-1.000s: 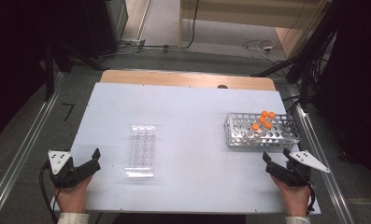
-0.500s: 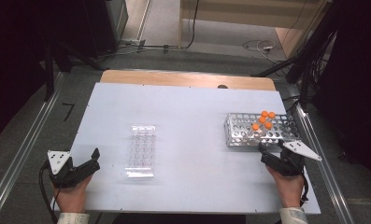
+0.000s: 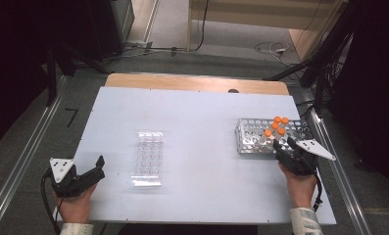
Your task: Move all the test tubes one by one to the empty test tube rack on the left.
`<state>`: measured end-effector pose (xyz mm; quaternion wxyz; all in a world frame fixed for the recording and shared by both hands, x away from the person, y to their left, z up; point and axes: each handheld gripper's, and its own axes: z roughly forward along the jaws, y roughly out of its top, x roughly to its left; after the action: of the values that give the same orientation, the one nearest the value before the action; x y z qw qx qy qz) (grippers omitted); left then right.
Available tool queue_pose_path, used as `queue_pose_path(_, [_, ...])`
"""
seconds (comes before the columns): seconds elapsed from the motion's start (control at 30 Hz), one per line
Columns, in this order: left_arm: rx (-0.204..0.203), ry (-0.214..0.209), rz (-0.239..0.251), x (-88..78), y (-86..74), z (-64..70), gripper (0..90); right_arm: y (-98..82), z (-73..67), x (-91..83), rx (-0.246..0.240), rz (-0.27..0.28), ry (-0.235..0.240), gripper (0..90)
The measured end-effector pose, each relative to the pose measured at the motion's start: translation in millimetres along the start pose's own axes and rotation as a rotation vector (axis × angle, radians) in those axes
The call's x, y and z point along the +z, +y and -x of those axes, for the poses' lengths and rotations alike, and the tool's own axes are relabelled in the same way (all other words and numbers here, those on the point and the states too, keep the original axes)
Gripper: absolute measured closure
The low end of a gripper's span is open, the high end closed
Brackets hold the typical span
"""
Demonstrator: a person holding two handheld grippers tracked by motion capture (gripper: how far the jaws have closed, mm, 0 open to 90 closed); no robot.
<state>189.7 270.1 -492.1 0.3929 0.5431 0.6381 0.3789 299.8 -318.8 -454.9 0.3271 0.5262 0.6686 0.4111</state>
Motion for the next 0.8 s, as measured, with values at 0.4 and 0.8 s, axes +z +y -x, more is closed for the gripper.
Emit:
queue_pose_path(0.4, [-0.001,0.004,-0.002,0.0,-0.3,-0.3,5.7,2.2,0.2,10.7,-0.001,-0.005,0.007,62.1])
queue_pose_path(0.8, [-0.001,0.006,-0.002,-0.3,-0.4,-0.1,5.7,1.4,-2.0,17.7,-0.024,-0.004,0.008,70.7])
